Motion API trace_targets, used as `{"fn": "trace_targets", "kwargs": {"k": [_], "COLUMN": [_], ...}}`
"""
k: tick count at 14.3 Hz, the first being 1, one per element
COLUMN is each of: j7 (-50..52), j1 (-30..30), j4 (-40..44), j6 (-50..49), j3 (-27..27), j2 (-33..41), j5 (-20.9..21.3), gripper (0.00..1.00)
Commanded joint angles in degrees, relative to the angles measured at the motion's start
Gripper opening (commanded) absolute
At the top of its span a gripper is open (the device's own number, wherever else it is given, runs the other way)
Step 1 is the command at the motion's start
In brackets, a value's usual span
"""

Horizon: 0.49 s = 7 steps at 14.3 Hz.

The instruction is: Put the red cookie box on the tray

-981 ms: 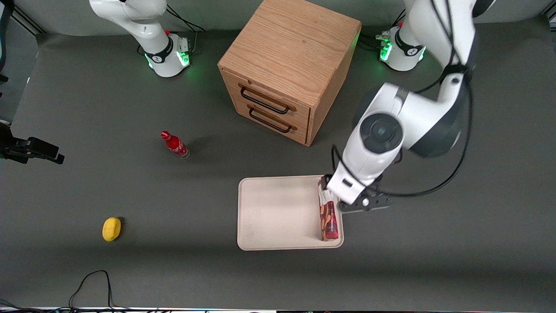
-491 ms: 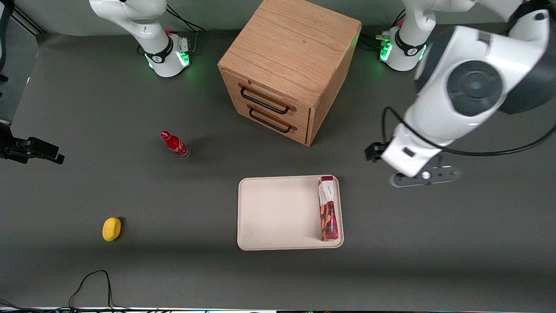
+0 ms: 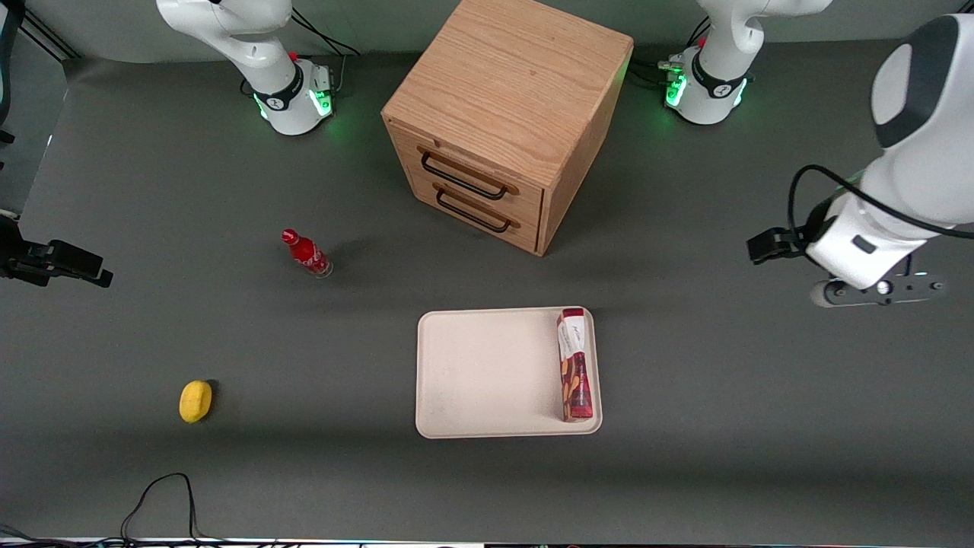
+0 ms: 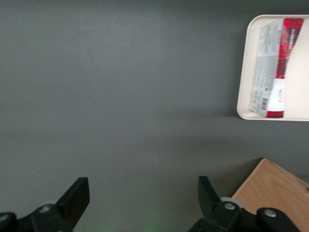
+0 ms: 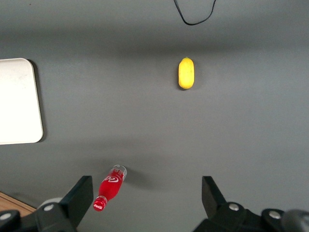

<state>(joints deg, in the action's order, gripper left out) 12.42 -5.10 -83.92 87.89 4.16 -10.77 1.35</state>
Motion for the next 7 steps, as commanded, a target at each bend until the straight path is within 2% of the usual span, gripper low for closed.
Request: {"fn": "trace_targets", "kwargs": {"k": [1, 7], "j7": [-3.46, -3.55], "j1": [2.38, 6.07], "j4": [-4.85, -8.63], "j6": [2.2, 7.74], "j3": [0.24, 0.24], "j2": [3.56, 5.23], "j5": [-0.65, -0.56], "gripper": [1.0, 1.0]}}
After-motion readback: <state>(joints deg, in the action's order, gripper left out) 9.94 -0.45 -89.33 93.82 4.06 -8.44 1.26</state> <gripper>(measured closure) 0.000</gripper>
